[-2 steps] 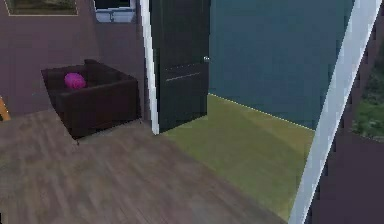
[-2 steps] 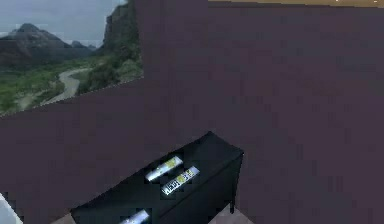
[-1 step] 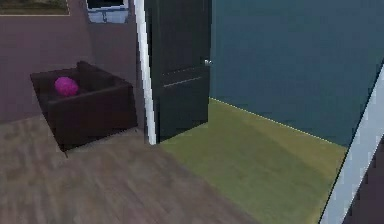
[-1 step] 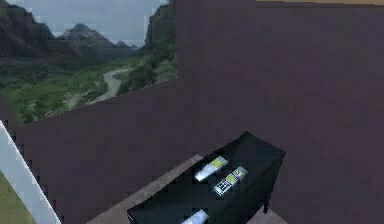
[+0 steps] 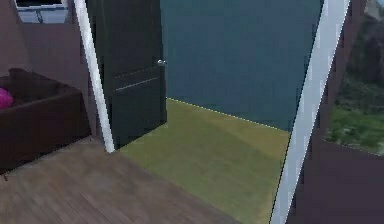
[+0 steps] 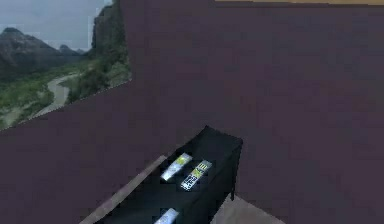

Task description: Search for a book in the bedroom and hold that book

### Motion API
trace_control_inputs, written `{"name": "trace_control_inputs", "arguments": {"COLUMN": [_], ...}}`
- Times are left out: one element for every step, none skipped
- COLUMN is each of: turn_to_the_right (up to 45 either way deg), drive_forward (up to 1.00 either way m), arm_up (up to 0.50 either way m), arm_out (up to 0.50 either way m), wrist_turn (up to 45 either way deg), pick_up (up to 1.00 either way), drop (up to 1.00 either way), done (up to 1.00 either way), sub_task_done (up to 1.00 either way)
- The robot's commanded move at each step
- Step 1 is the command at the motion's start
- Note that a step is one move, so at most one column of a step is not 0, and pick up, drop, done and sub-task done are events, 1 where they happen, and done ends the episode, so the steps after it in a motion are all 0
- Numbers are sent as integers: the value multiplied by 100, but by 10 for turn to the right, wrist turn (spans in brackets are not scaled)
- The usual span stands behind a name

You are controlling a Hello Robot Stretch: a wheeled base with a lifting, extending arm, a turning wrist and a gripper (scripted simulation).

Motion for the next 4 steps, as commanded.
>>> {"name": "trace_control_inputs", "arguments": {"turn_to_the_right": [0,0,0,-30], "drive_forward": [100,100,60,0], "arm_up": [0,0,0,0], "arm_out": [0,0,0,0], "wrist_turn": [0,0,0,0], "pick_up": [0,0,0,0], "drop": [0,0,0,0], "done": [0,0,0,0], "sub_task_done": [0,0,0,0]}}
